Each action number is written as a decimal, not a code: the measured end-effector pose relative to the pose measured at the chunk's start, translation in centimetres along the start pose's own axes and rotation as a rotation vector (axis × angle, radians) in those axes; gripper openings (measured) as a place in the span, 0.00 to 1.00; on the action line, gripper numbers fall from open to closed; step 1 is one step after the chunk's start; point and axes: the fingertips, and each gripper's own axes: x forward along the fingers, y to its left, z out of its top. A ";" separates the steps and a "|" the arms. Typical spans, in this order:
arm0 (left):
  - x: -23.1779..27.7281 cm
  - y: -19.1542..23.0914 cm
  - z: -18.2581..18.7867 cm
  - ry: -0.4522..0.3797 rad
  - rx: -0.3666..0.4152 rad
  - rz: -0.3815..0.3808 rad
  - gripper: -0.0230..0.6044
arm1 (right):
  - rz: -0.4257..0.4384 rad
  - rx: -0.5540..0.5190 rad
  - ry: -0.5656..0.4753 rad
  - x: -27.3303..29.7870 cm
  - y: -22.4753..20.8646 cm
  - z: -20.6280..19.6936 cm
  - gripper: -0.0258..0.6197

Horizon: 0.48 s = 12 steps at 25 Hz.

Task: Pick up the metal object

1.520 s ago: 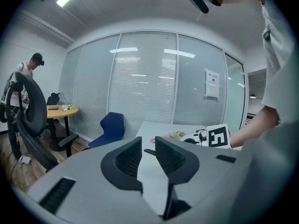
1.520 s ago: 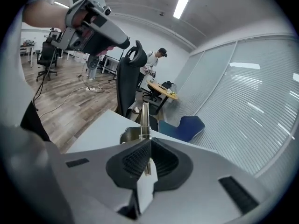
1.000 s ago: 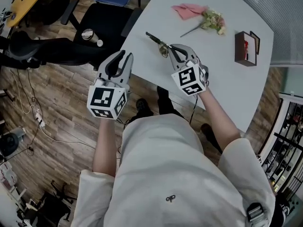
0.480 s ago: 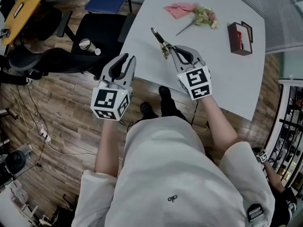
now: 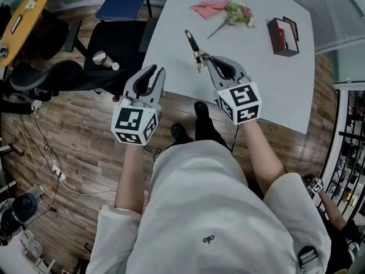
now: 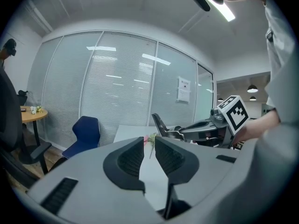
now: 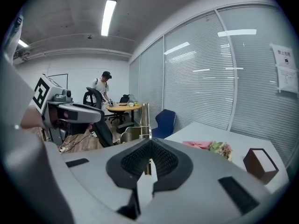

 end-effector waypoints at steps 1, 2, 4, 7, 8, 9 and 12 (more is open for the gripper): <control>-0.1 -0.1 0.0 -0.001 0.001 -0.003 0.17 | -0.003 0.010 -0.005 -0.3 0.1 0.2 0.06; -0.1 -0.2 0.1 -0.003 0.002 -0.006 0.17 | -0.006 0.019 -0.011 -0.5 0.3 0.3 0.06; -0.3 -0.4 0.0 -0.006 0.004 -0.010 0.17 | -0.011 0.036 -0.022 -0.9 0.5 0.5 0.06; -0.5 -0.6 -0.1 -0.007 0.008 -0.012 0.15 | -0.013 0.054 -0.034 -1.5 0.9 0.7 0.06; -0.6 -0.7 -0.1 -0.007 0.008 -0.013 0.15 | -0.012 0.058 -0.038 -1.7 1.1 0.7 0.06; -0.6 -0.9 -0.1 -0.007 0.008 -0.015 0.15 | -0.012 0.063 -0.042 -1.9 1.2 0.8 0.06; -0.5 -1.4 -0.2 -0.006 0.009 -0.022 0.14 | -0.015 0.077 -0.053 -2.6 1.4 1.0 0.06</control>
